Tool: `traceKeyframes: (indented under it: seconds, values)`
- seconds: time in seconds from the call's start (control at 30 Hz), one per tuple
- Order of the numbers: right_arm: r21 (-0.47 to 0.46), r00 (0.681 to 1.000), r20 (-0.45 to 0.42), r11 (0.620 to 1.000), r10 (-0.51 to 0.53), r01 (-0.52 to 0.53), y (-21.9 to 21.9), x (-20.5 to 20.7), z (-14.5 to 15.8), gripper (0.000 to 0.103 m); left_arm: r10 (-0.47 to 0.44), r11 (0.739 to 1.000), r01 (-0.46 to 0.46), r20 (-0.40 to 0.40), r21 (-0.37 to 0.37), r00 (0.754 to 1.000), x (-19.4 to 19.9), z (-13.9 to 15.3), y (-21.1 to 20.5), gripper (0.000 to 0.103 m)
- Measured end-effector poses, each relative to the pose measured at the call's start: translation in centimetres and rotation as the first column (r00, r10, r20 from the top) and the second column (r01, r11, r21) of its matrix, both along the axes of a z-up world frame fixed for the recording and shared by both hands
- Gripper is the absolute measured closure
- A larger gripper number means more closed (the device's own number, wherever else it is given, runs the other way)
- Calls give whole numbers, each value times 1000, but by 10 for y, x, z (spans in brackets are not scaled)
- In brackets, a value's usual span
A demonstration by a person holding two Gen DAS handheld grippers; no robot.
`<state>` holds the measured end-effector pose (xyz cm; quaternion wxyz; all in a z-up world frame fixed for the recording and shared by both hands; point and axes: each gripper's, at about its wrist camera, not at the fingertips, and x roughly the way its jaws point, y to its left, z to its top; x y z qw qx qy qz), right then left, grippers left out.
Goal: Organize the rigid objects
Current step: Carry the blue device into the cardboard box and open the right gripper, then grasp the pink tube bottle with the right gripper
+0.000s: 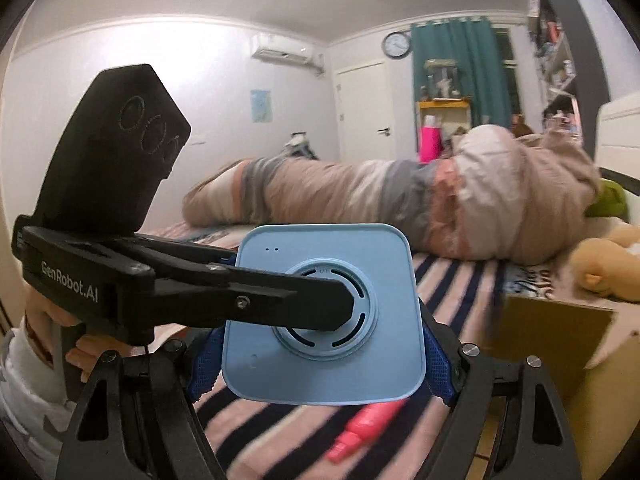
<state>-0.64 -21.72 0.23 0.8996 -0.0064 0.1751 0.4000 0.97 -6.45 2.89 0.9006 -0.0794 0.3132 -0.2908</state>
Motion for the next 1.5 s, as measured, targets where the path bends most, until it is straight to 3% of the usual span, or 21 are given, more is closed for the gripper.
traceKeyframes:
  seconds: [0.2,0.37,0.47,0.67,0.73,0.83,0.97,1.1,1.27,1.4,1.5]
  values:
    - [-26,994,-46,995,-97,95,-61,15,4,24,-65,990,62,15,125,998,16,17,-79,63]
    - [-59,978,-154,989,-141,133,-97,39,-8,24,-119,977,124,-38,176,992,35,5,-118,66]
    - [-105,968,-193,984,-159,141,-104,44,-18,24,-133,966,147,-78,213,988,45,-8,-132,67]
    - [-202,955,-221,968,-196,152,-99,53,-37,23,-113,967,145,-159,210,981,60,-30,-138,67]
    - [-226,950,-218,958,-225,175,-97,54,-40,23,-99,961,135,-156,240,983,61,-34,-140,61]
    - [-232,942,-219,951,-255,203,-101,53,-40,21,-84,961,119,-147,251,986,60,-35,-136,42]
    - [-211,939,-215,951,-269,225,-104,47,-35,20,-70,975,94,-121,200,990,54,-24,-119,35]
    - [-185,945,-189,955,-266,232,-100,37,-26,20,-23,986,33,-58,166,998,38,-8,-95,19]
    - [-125,970,-141,976,-197,180,-85,15,-10,20,80,983,-78,-7,164,997,14,2,-60,18]
    - [-98,991,-74,990,-110,102,-51,-6,9,23,208,957,-211,34,198,978,-6,4,-21,18]
    - [-133,997,-56,990,-45,38,-19,-17,11,43,278,940,-278,27,199,960,-16,-2,13,18]
